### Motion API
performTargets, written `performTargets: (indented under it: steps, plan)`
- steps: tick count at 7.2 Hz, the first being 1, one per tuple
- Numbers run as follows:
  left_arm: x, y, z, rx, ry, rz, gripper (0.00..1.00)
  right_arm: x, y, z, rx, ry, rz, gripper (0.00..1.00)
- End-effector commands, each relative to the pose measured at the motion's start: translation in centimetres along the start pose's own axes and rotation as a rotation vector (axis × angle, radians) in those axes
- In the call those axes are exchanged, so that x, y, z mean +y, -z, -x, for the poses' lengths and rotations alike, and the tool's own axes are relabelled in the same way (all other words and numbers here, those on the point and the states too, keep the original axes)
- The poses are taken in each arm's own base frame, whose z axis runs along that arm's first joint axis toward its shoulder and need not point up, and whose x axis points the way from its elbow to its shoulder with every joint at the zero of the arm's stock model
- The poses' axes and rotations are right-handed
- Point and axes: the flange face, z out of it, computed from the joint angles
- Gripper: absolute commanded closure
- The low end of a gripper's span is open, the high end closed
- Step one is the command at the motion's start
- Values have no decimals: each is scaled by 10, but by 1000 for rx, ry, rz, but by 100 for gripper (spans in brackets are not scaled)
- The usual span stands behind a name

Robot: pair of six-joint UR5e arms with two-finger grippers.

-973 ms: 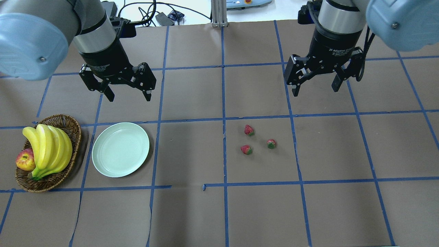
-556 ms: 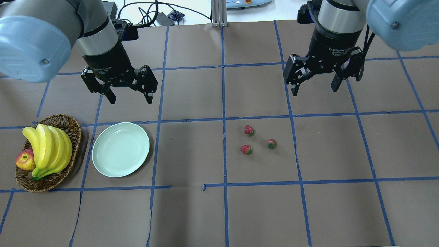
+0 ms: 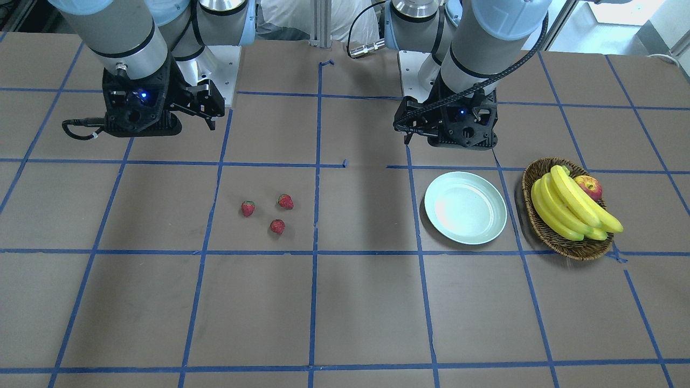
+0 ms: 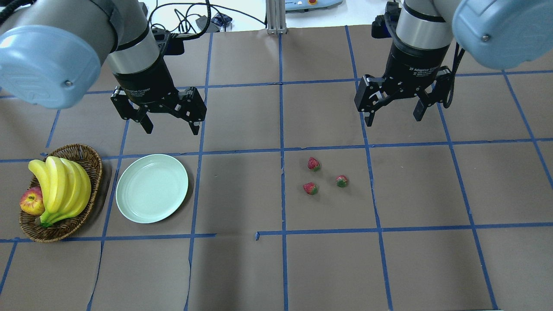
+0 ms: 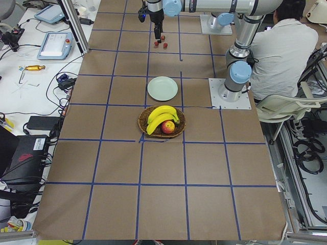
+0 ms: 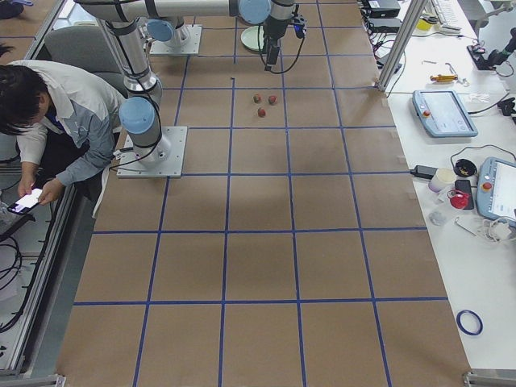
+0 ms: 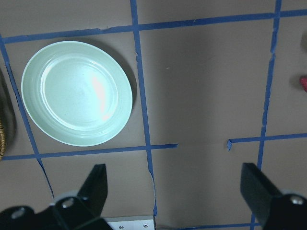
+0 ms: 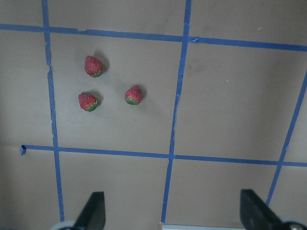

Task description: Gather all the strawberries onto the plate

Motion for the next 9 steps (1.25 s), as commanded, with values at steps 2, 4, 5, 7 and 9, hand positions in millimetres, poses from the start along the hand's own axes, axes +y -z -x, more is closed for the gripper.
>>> performTargets:
  steps: [2,4,5,7,9]
  plan:
    - [-2,-1,7,-1,11,2,0,-36,-68,1,-3,17,40,0]
    - [-3,0,9,-6,12,-3,0,-39,-148,1,-3,17,18,0]
    - [-4,-2,10,-6,12,-1,0,-35,-179,4,-33,11,-14,0]
    - [-3,-12,9,-3,13,17,0,-37,-211,15,-139,7,-11,0]
    - [-3,-14,9,-3,13,22,0,-50,-235,14,-121,7,11,0]
